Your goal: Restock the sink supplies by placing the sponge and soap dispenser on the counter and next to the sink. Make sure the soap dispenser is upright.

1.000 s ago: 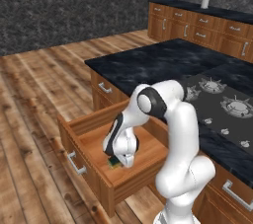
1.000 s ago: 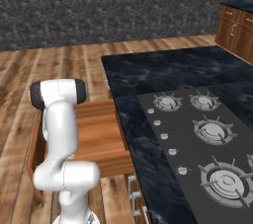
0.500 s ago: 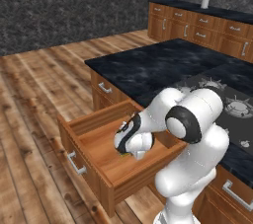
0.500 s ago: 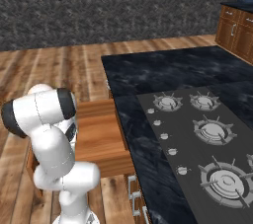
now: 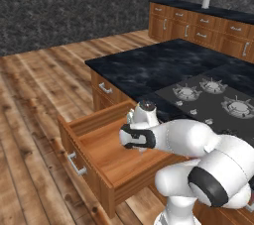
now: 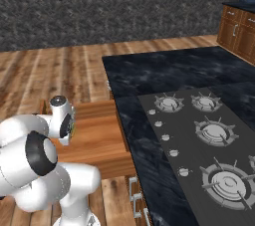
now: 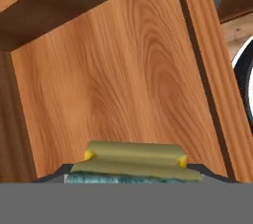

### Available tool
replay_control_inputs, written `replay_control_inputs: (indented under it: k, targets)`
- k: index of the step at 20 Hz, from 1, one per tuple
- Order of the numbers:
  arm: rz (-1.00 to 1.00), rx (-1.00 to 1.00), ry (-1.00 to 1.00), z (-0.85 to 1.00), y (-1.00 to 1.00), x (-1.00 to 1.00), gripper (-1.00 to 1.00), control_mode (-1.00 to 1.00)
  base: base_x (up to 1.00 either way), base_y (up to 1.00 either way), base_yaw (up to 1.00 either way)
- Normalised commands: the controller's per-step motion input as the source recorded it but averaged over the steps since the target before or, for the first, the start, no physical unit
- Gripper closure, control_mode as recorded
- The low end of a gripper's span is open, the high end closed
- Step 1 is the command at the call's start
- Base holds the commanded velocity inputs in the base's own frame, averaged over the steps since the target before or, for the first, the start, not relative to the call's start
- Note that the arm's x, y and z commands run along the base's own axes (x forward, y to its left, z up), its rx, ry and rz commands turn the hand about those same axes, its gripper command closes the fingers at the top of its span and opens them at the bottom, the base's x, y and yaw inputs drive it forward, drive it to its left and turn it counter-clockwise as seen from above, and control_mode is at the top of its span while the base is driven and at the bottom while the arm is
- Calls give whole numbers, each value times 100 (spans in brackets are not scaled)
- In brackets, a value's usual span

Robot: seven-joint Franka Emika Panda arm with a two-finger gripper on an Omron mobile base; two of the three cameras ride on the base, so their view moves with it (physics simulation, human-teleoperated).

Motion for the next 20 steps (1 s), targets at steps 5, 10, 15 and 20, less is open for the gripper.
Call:
replay_control_inputs:
  k: [5, 10, 15, 20]
  targets:
    - [-18, 0, 9, 100, 0, 0, 100, -100, 0, 0, 0]
    - [-16, 0, 10, 100, -3, -2, 100, -100, 0, 0, 0]
    - [-13, 0, 7, 77, -30, -41, 100, -100, 0, 0, 0]
    - [-11, 0, 0, 72, -33, -54, 100, -100, 0, 0, 0]
